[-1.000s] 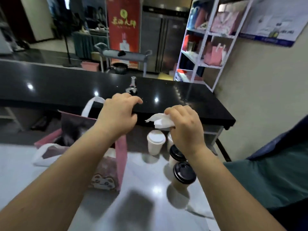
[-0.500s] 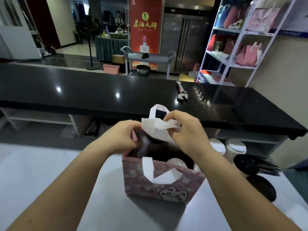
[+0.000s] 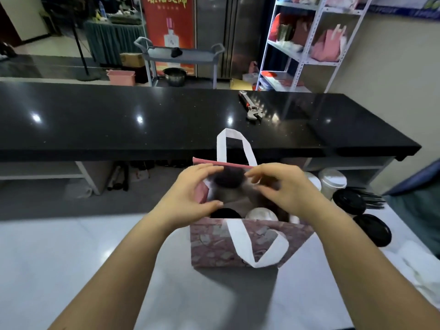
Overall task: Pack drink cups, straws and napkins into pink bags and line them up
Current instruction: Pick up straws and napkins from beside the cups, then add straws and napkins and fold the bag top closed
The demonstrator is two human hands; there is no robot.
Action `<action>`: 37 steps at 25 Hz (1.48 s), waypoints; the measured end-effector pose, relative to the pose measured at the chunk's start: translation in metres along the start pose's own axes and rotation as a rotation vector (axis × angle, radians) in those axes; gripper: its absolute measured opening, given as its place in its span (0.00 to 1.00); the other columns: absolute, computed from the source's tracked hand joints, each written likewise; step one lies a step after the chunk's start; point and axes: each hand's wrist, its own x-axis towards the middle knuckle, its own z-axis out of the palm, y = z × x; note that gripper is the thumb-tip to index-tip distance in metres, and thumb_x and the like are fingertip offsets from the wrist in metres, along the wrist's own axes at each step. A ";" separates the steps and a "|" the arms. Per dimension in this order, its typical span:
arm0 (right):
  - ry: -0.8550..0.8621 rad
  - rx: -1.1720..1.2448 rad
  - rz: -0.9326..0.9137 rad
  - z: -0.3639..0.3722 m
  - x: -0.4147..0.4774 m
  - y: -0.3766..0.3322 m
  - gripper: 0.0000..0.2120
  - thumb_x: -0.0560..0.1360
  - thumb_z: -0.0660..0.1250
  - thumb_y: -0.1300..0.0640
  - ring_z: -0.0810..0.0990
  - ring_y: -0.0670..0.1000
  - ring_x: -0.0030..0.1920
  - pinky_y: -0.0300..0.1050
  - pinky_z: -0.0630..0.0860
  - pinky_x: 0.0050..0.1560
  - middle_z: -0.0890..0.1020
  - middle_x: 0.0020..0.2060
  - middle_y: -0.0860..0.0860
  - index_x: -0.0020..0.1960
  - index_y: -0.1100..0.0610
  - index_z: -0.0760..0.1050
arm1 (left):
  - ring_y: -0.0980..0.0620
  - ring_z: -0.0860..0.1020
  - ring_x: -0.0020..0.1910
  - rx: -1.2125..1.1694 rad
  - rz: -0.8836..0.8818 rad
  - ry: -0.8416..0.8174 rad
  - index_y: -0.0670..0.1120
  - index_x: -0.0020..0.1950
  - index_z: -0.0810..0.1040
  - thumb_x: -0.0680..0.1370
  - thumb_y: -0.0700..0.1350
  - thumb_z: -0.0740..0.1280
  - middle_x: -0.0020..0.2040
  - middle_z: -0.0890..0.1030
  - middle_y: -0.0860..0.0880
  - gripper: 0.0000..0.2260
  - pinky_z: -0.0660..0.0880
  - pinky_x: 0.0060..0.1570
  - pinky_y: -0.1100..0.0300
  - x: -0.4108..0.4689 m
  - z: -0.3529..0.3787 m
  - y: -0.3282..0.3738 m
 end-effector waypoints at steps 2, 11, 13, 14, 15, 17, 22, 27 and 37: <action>0.238 0.178 0.059 -0.007 -0.026 0.013 0.16 0.72 0.72 0.66 0.82 0.47 0.44 0.39 0.78 0.48 0.83 0.44 0.44 0.52 0.47 0.81 | 0.57 0.74 0.61 -0.123 0.031 0.254 0.55 0.60 0.78 0.70 0.44 0.75 0.59 0.77 0.58 0.20 0.74 0.59 0.54 -0.008 0.011 -0.002; 0.012 1.007 0.347 0.003 -0.116 0.094 0.30 0.69 0.72 0.52 0.74 0.53 0.67 0.51 0.74 0.62 0.76 0.66 0.55 0.68 0.58 0.71 | 0.46 0.79 0.58 -0.663 -0.168 0.321 0.48 0.63 0.75 0.66 0.61 0.76 0.58 0.80 0.46 0.31 0.77 0.56 0.55 -0.076 0.044 -0.022; 0.017 0.989 0.331 0.014 -0.111 0.090 0.31 0.67 0.76 0.55 0.75 0.51 0.66 0.46 0.76 0.58 0.76 0.66 0.53 0.68 0.54 0.72 | 0.47 0.81 0.56 -0.593 -0.220 0.301 0.50 0.61 0.79 0.67 0.52 0.79 0.57 0.82 0.48 0.24 0.78 0.55 0.55 -0.075 0.050 -0.023; 0.077 0.965 0.337 0.021 -0.106 0.085 0.27 0.68 0.76 0.56 0.78 0.49 0.62 0.42 0.77 0.55 0.80 0.62 0.51 0.66 0.51 0.76 | 0.48 0.81 0.55 -0.592 -0.251 0.330 0.51 0.59 0.81 0.69 0.48 0.78 0.55 0.83 0.49 0.19 0.79 0.54 0.55 -0.070 0.052 -0.021; 0.156 0.939 0.347 0.029 -0.100 0.079 0.21 0.69 0.74 0.56 0.81 0.47 0.57 0.39 0.78 0.51 0.82 0.57 0.50 0.62 0.49 0.79 | 0.49 0.82 0.54 -0.606 -0.272 0.362 0.51 0.56 0.82 0.70 0.45 0.76 0.54 0.84 0.49 0.15 0.79 0.53 0.55 -0.065 0.055 -0.018; 0.297 0.903 0.380 0.044 -0.091 0.070 0.12 0.72 0.69 0.54 0.83 0.46 0.50 0.38 0.79 0.48 0.85 0.49 0.49 0.54 0.47 0.82 | 0.52 0.83 0.50 -0.618 -0.282 0.405 0.54 0.50 0.85 0.71 0.44 0.73 0.49 0.85 0.50 0.10 0.80 0.47 0.60 -0.056 0.061 -0.011; 0.484 0.945 0.449 0.060 -0.078 0.079 0.03 0.71 0.68 0.57 0.80 0.45 0.40 0.41 0.80 0.43 0.82 0.37 0.46 0.41 0.49 0.77 | 0.52 0.83 0.41 -0.705 -0.326 0.457 0.49 0.44 0.85 0.68 0.43 0.74 0.41 0.85 0.48 0.06 0.79 0.39 0.61 -0.048 0.064 -0.016; 0.262 0.837 0.379 0.030 -0.049 0.099 0.05 0.65 0.74 0.58 0.80 0.42 0.50 0.37 0.77 0.46 0.78 0.56 0.44 0.37 0.50 0.80 | 0.51 0.79 0.56 -0.733 -0.319 0.435 0.48 0.39 0.85 0.61 0.44 0.78 0.55 0.82 0.53 0.08 0.79 0.46 0.59 -0.042 0.045 -0.030; 0.076 1.044 0.353 0.029 -0.027 0.122 0.07 0.66 0.74 0.65 0.70 0.53 0.69 0.49 0.75 0.53 0.67 0.70 0.35 0.36 0.58 0.76 | 0.55 0.70 0.70 -0.665 -0.364 0.149 0.48 0.31 0.83 0.58 0.48 0.83 0.66 0.73 0.66 0.11 0.74 0.62 0.46 -0.007 0.027 -0.041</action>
